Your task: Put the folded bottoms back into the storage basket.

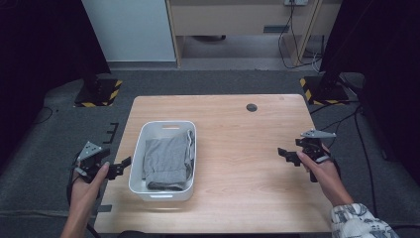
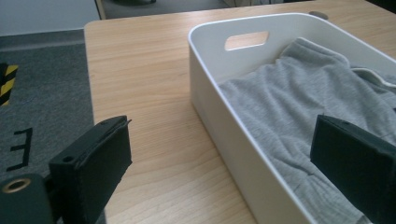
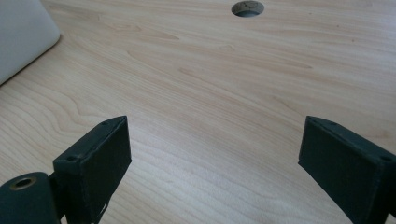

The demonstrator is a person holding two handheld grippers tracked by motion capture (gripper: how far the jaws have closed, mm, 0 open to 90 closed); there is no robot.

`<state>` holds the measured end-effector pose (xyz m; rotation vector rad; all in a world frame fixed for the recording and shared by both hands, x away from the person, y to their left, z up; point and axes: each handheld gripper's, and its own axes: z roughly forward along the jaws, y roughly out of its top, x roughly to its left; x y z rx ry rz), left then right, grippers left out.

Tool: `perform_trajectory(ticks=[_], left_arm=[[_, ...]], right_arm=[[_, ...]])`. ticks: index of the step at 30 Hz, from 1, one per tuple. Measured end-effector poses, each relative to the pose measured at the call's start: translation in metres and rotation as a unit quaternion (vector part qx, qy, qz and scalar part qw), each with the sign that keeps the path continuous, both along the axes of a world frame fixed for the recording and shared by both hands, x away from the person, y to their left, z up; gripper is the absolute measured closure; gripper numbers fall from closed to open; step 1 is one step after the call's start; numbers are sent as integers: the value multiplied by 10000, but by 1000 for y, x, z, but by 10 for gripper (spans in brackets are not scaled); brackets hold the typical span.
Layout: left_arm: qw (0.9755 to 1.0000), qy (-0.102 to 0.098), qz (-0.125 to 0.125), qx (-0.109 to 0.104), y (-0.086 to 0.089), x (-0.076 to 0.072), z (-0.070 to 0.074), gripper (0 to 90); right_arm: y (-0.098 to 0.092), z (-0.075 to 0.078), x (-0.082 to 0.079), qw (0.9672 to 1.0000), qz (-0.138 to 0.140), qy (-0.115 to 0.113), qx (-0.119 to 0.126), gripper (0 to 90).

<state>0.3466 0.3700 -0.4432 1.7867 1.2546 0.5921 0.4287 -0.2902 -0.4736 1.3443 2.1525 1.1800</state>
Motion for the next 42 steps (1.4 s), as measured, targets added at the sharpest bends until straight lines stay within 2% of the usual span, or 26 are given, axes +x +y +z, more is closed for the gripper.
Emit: perform_trajectory(ticks=[4,11,13,17,19,29,36,42], left_arm=[[9999,62,91,19,8,0,-5,46],[9991,268,247,204,19,2,-20,49],[9989,321,242,229,20,2,-25,52],[9979,413,256,432,22,2,-33,54],[9975,494,251,435,23,3,-38,55],[9930,876,274,748,28,3,-59,57],[9913,998,258,818,26,4,-67,57],[9891,1118,194,935,21,6,-75,57]], right_arm=[[-5,-6,-5,10000,-61,25,-27,97],[-11,-16,-12,9999,-125,79,-88,104],[-11,-20,-14,9998,-140,84,-120,106],[-13,-27,-17,9996,-155,128,-195,109],[-13,-30,-19,9995,-168,158,-210,110],[-11,-42,-22,9989,-175,312,-300,112],[-4,-48,-22,9985,-98,353,-397,108],[-1,-55,-22,9978,-90,487,-443,101]])
